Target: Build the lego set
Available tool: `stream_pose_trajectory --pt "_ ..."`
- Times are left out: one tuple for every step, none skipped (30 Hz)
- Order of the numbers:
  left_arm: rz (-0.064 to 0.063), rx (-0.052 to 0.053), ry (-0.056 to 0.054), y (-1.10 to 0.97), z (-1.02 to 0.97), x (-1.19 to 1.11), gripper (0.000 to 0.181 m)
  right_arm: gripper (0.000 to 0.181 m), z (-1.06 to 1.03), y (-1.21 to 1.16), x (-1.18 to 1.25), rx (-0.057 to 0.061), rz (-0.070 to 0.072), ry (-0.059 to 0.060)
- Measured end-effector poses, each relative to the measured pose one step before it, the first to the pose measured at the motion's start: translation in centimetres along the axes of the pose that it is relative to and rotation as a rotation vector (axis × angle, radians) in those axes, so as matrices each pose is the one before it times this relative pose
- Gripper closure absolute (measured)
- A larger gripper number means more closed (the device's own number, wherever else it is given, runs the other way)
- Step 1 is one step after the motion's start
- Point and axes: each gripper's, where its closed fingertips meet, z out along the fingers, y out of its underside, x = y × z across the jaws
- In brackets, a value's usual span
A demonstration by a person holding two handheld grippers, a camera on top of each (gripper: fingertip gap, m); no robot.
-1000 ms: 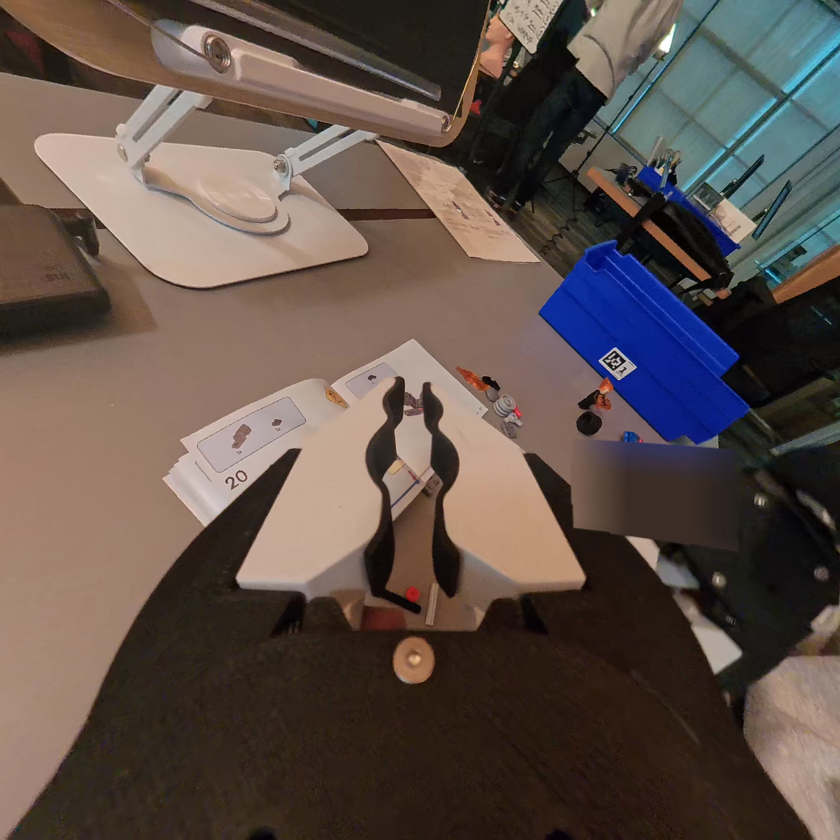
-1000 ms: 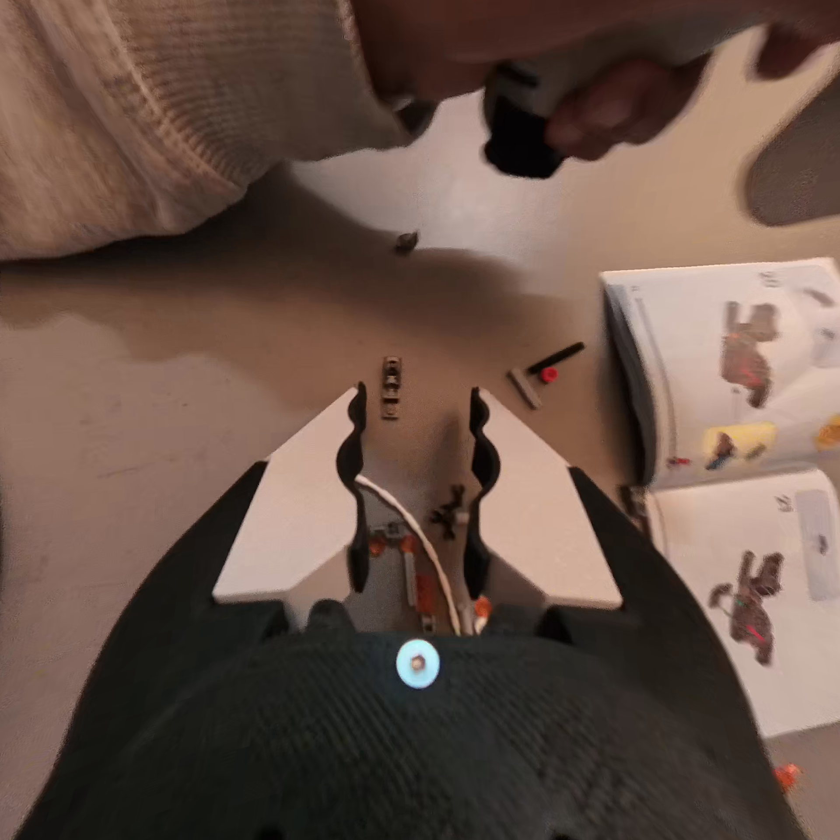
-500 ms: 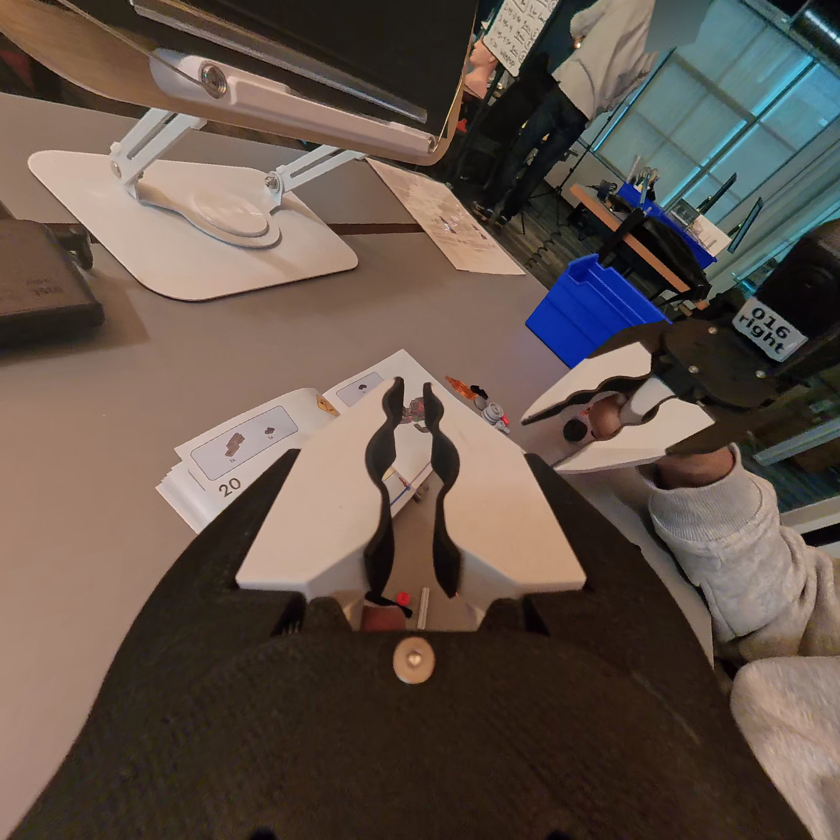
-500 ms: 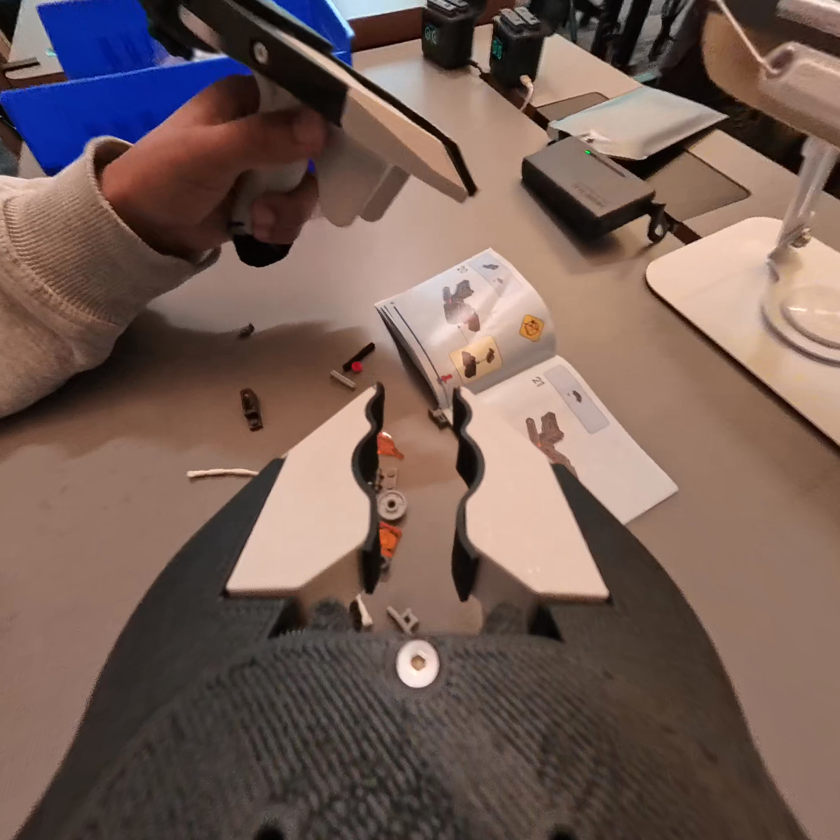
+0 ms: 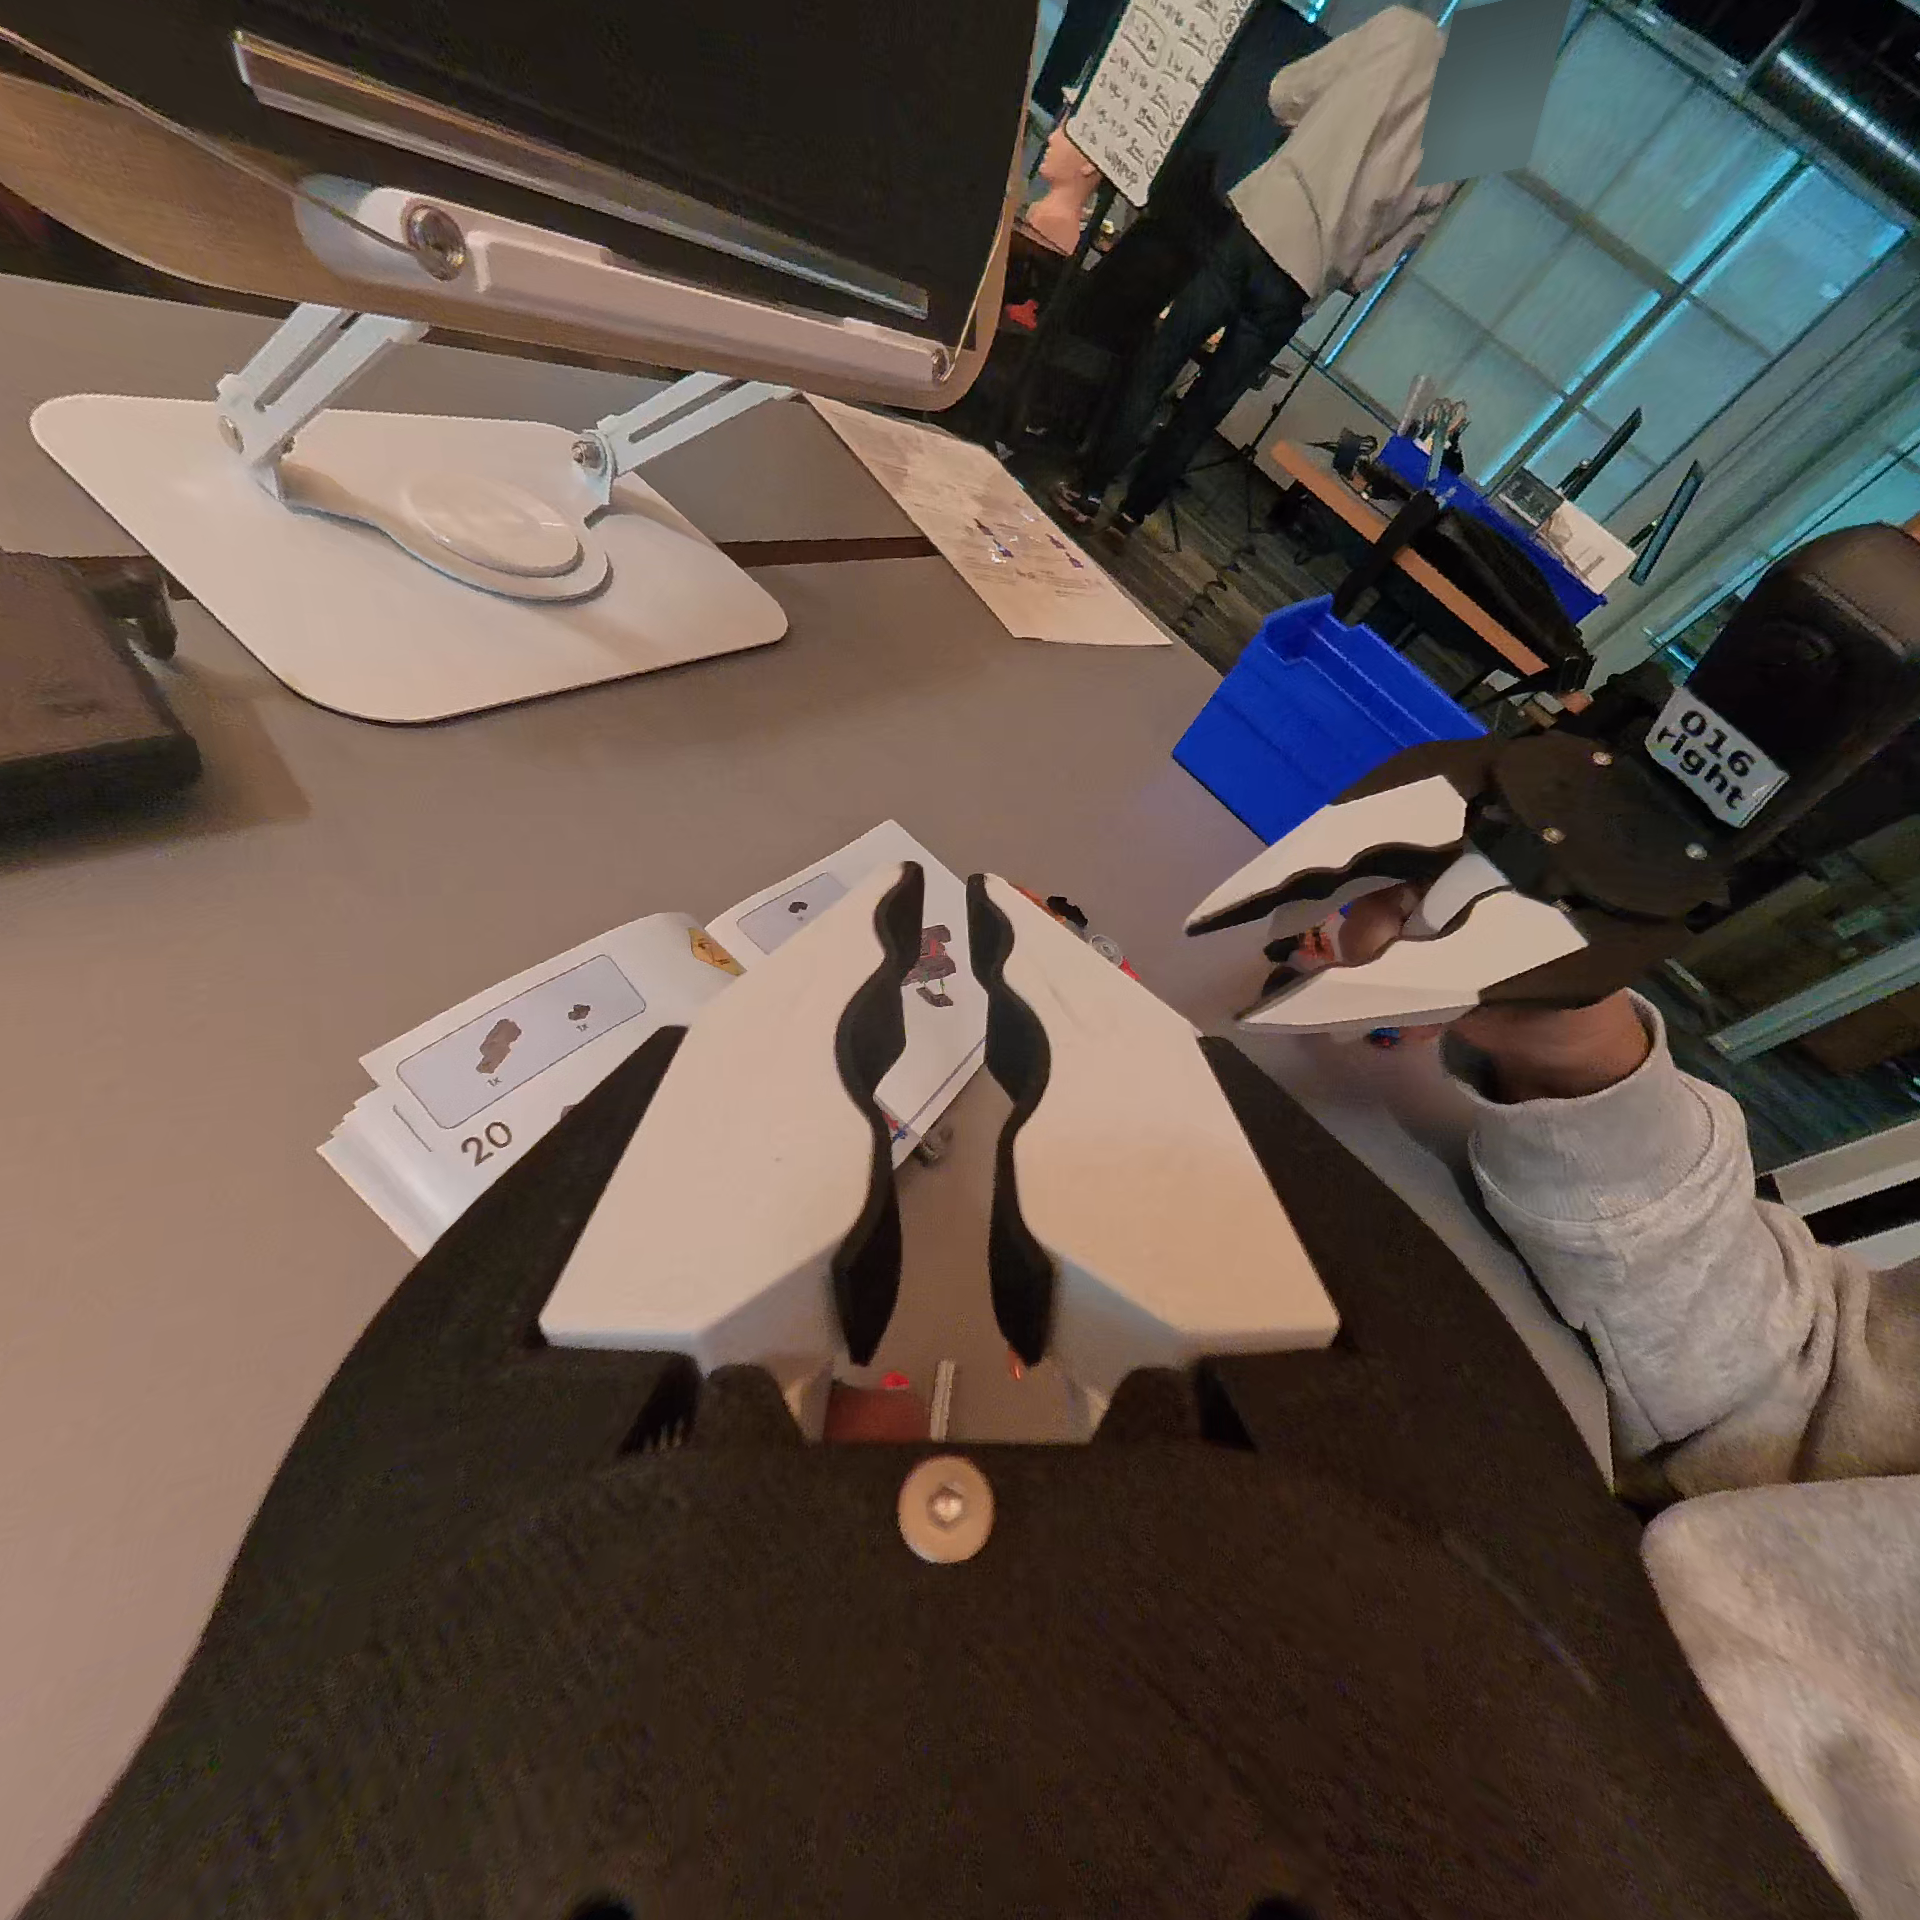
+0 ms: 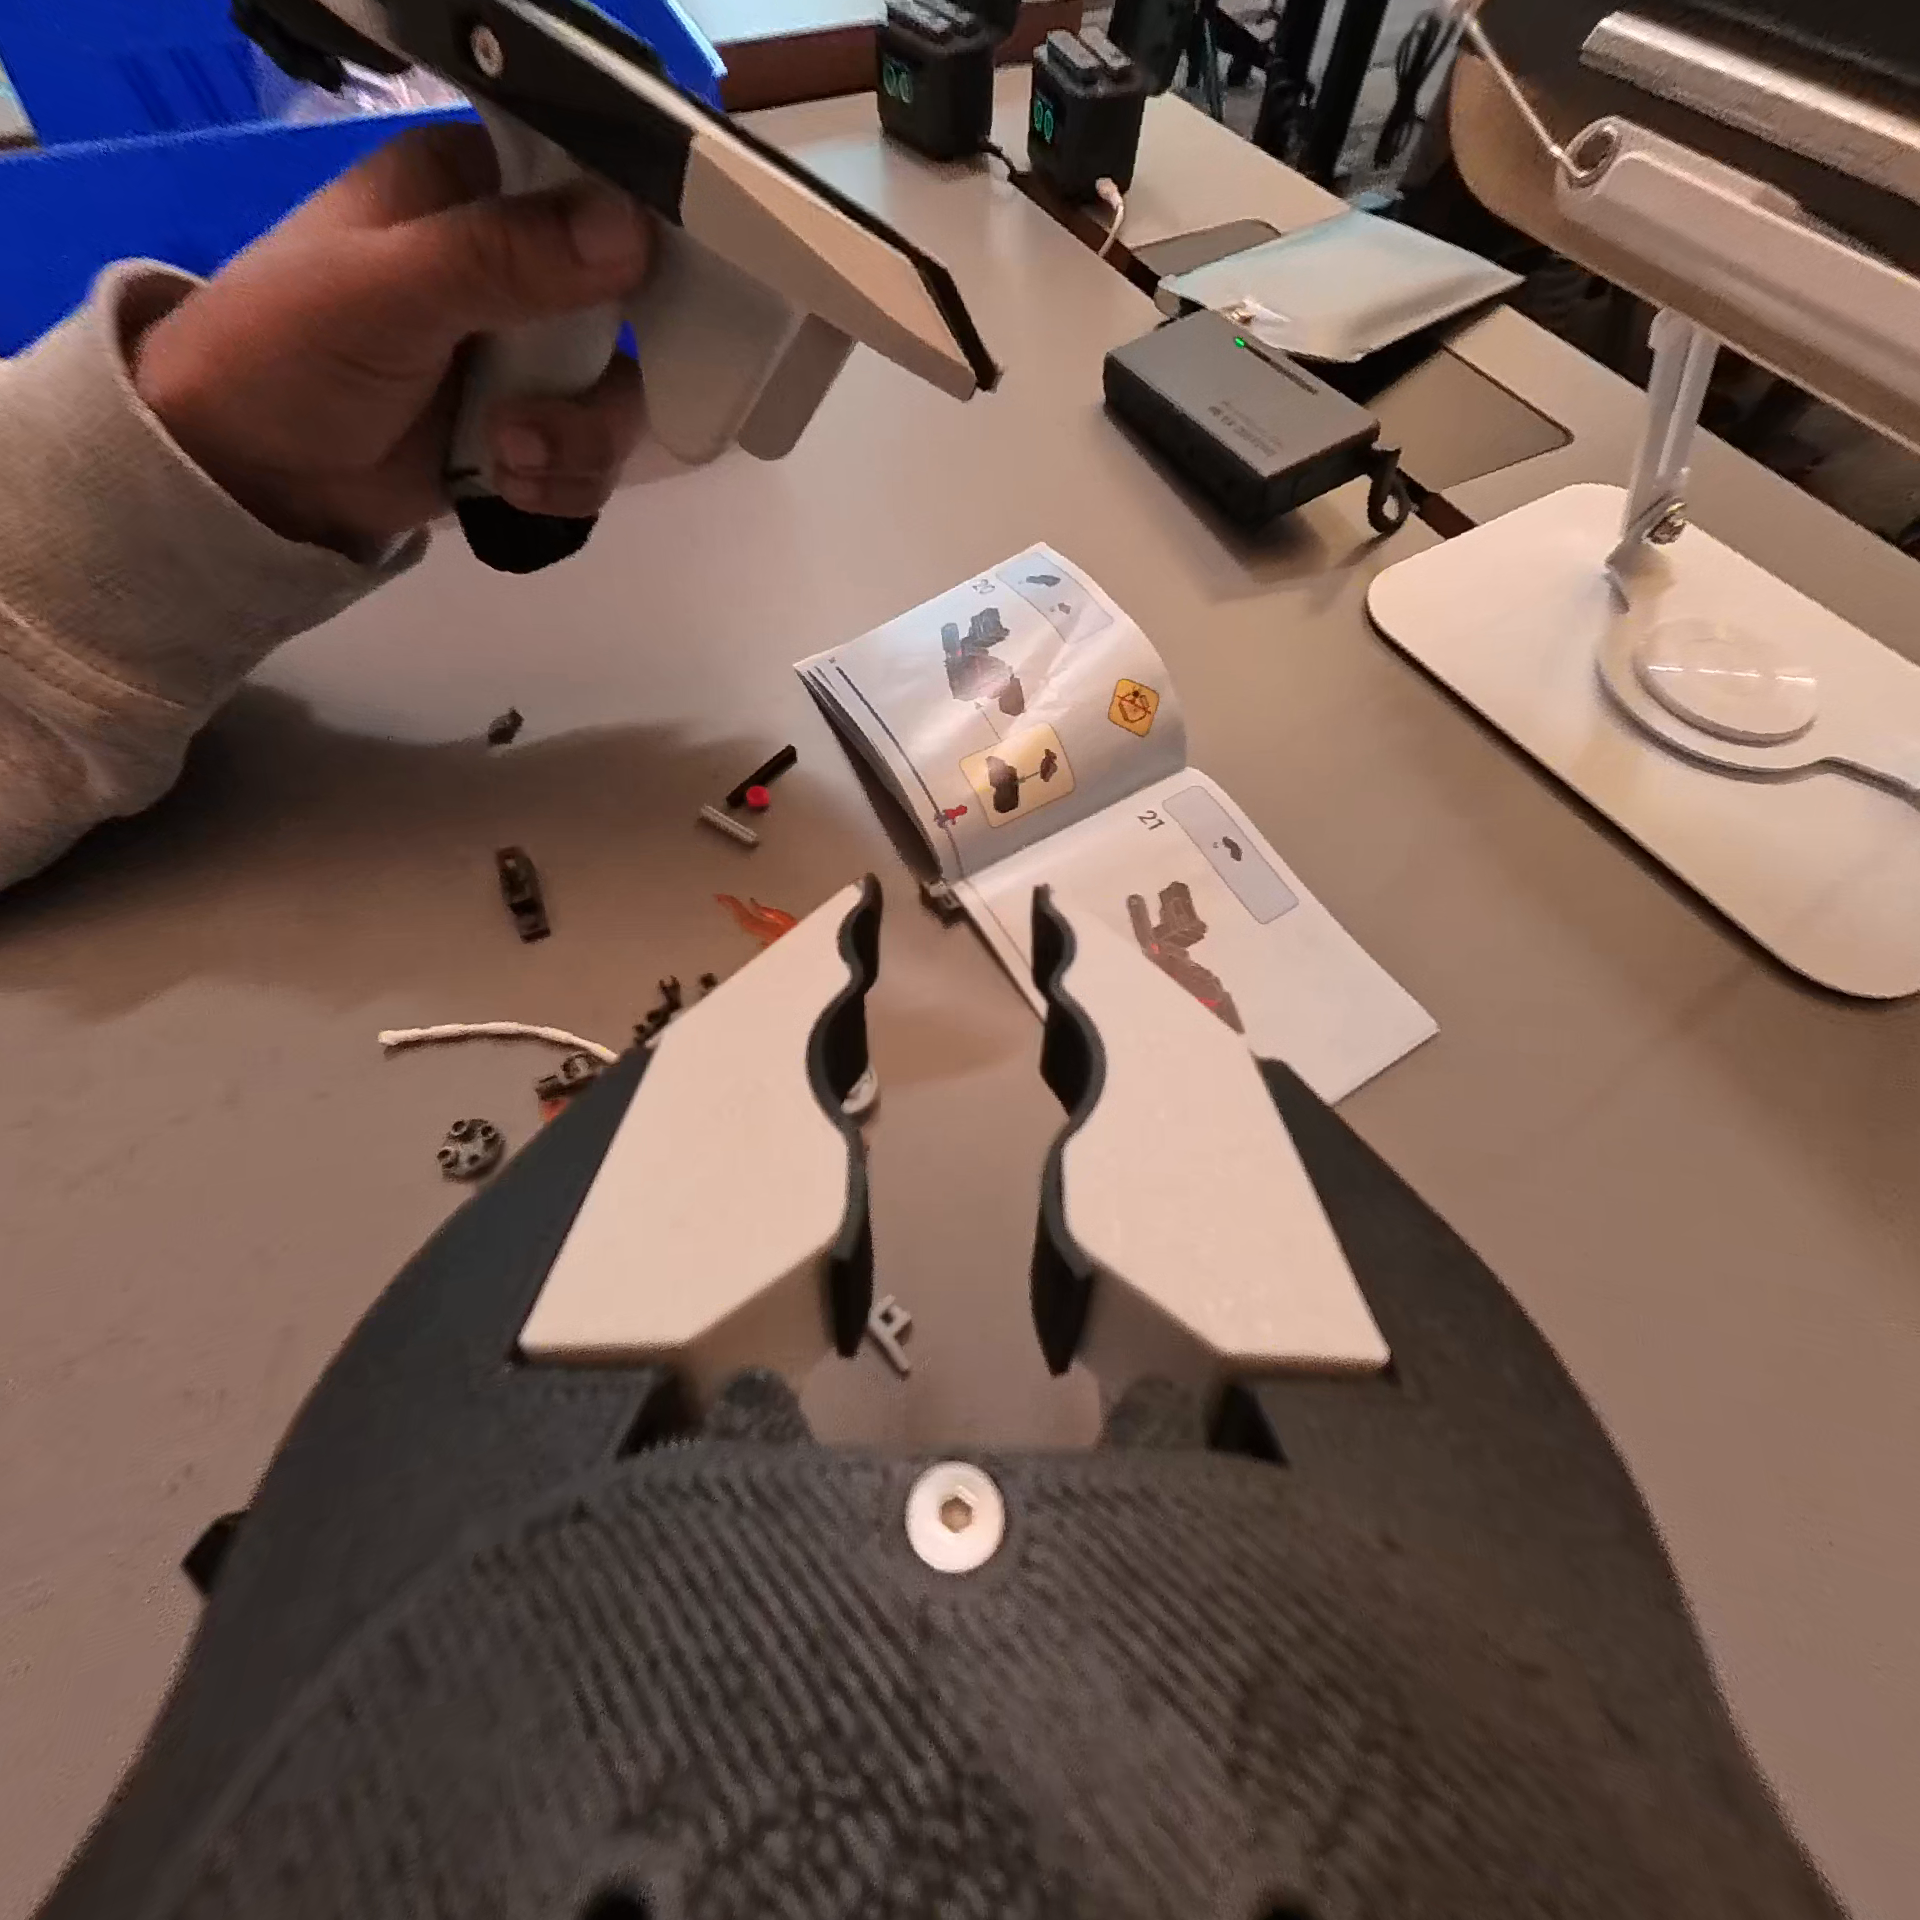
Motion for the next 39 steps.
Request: stream_pose_trajectory --pt "0.0012 -0.0012 0.0014 0.048 0.076 0.045 0.175 0.153 -0.246 -0.084 -0.029 0.0149 0.0135 -0.0066" --pt "-0.0003 -0.0033 -0.0002 0.083 0.091 0.017 0.175 0.154 -0.224 -0.032 0.07 0.0113 0.0141 -0.0033" --pt "-0.0008 -0.005 0.0019 0.108 0.105 0.063 0.175 0.154 -0.206 0.005 0.148 0.0084 0.0123 0.0005" --pt "-0.0002 -0.0048 0.0043 0.09 0.092 0.121 0.175 0.155 -0.192 0.024 0.24 0.0076 0.0092 0.0052" --pt "-0.0011 -0.0078 0.0071 0.111 0.069 0.192 0.176 0.159 -0.207 -0.067 0.361 0.0133 0.0042 0.0132" --pt "-0.0068 -0.0167 0.0155 0.185 0.056 0.354 0.177 0.168 -0.296 -0.29 0.458 0.0272 -0.002 0.022" --pt "-0.005 -0.0137 0.0231 0.126 0.054 0.471 0.178 0.176 -0.384 -0.541 0.367 0.0383 -0.0065 0.0199" --pt "0.0008 -0.0003 0.018 -0.051 0.015 0.424 0.179 0.179 -0.458 -0.636 0.23 0.0415 -0.0063 0.011" --pt "0.008 0.0105 0.0104 -0.189 -0.05 0.358 0.181 0.181 -0.477 -0.661 0.245 0.0418 0.0007 0.0125" --pt "0.0116 0.0145 -0.002 -0.252 -0.093 0.184 0.181 0.181 -0.445 -0.628 0.224 0.0394 0.0055 0.0099" --pt "0.0127 0.0087 -0.0158 -0.191 -0.135 -0.021 0.181 0.181 -0.366 -0.568 0.251 0.0357 0.0109 0.0081" --pt "0.0044 -0.0092 -0.0448 0.097 -0.132 -0.48 0.181 0.176 -0.281 -0.483 0.373 0.0338 0.0148 0.0135" --pt "0.0033 -0.0241 -0.0732 0.322 -0.148 -0.939 0.181 0.158 -0.194 -0.405 0.586 0.0344 0.0198 0.0247" --pt "0.0296 -0.0154 -0.0579 0.196 -0.119 -0.644 0.181 0.142 -0.113 -0.286 0.6 0.0282 0.0206 0.0235" --pt "0.0397 -0.004 -0.0579 0.033 -0.112 -0.58 0.181 0.136 -0.106 -0.136 0.508 0.0179 0.0178 0.0165" --pt "0.0381 0.0032 -0.0607 -0.06 -0.133 -0.585 0.181 0.136 -0.098 -0.042 0.424 0.0101 0.0139 0.0113" --pt "0.0361 0.011 -0.0434 -0.154 -0.122 -0.348 0.181 0.135 -0.097 -0.015 0.396 0.0078 0.0117 0.0111" --pt "0.0268 0.0145 -0.036 -0.19 -0.121 -0.265 0.181 0.134 -0.079 -0.033 0.348 0.0075 0.0096 0.0101" --pt "0.0186 0.0145 -0.0293 -0.217 -0.142 -0.219 0.181 0.134 -0.071 -0.016 0.227 0.0041 0.0064 0.0056" --pt "0.0161 0.0117 -0.0152 -0.201 -0.163 -0.03 0.181 0.136 -0.053 0.007 0.157 0.0005 0.0014 0.004" --pt "0.022 0.0065 0.0041 -0.12 -0.18 0.19 0.181 0.139 -0.041 0.015 0.15 -0.0016 -0.0048 0.0083" --pt "0.0226 0.0041 0.0093 -0.096 -0.166 0.244 0.181 0.143 -0.033 0.047 0.14 -0.0035 -0.012 0.0111" --pt "0.0202 -0.0088 0.0056 0.089 -0.152 0.18 0.181 0.147 -0.017 0.073 0.107 -0.006 -0.0176 0.0122" --pt "0.0113 -0.0166 -0.0102 0.195 -0.089 -0.044 0.181 0.153 -0.003 0.097 0.077 -0.008 -0.0209 0.0122" --pt "0.0196 -0.0181 0.0014 0.232 -0.076 0.14 0.181 0.162 0.004 0.118 -0.027 -0.0092 -0.023 0.0073" --pt "0.0202 -0.0061 -0.0068 0.063 -0.103 0.037 0.181 0.177 0.015 0.149 -0.181 -0.0105 -0.0236 -0.0034" --pt "0.0236 0.0014 -0.0098 -0.015 -0.128 0.016 0.181 0.181 0.051 0.117 -0.26 -0.0082 -0.0189 -0.0086" --pt "0.0206 0.0026 -0.0127 -0.035 -0.132 -0.039 0.181 0.181 0.076 0.066 -0.159 -0.0048 -0.0116 -0.0022" --pt "0.016 0.0018 -0.0096 -0.023 -0.102 -0.031 0.181 0.181 0.08 0.091 -0.143 -0.0053 -0.0088 -0.0026" --pt "0.0115 0.0045 -0.0031 -0.05 -0.088 0.042 0.181 0.181 0.098 0.11 -0.099 -0.0055 -0.0076 -0.0008" --pt "0.0012 0.0101 -0.0033 -0.101 -0.057 -0.015 0.181 0.181 0.086 0.13 -0.012 -0.0045 -0.0072 0.0026" --pt "-0.0027 0.0095 0.0035 -0.037 0.013 0.059 0.181 0.181 0.092 0.149 0.024 -0.0044 -0.0066 0.0036" --pt "-0.0059 0.0007 0.0071 0.111 0.087 0.067 0.181 0.181 0.111 0.196 0.039 -0.0066 -0.0044 0.0031" --pt "-0.0094 -0.0161 0.0049 0.313 0.158 0.018 0.181 0.181 0.104 0.207 0.043 -0.0072 -0.0021 0.002" --pt "-0.0044 -0.025 0.0024 0.431 0.172 -0.001 0.181 0.181 0.095 0.173 0.017 -0.0053 -0.0011 0.0011" --pt "0.0047 -0.0181 -0.0052 0.343 0.159 -0.071 0.181 0.181 0.069 0.126 0.011 -0.0036 -0.0004 0.0001" --pt "0.0093 -0.0094 -0.0133 0.216 0.124 -0.134 0.181 0.181 0.071 0.092 -0.016 -0.0027 0.0 -0.0008" --pt "0.0117 -0.0079 -0.0156 0.162 0.121 -0.138 0.181 0.181 0.045 0.06 -0.041 -0.0024 -0.0002 -0.0015" --pt "0.0123 -0.0071 -0.0121 0.152 0.136 -0.054 0.181 0.181 0.045 0.04 -0.05 -0.0025 -0.0013 -0.0012"
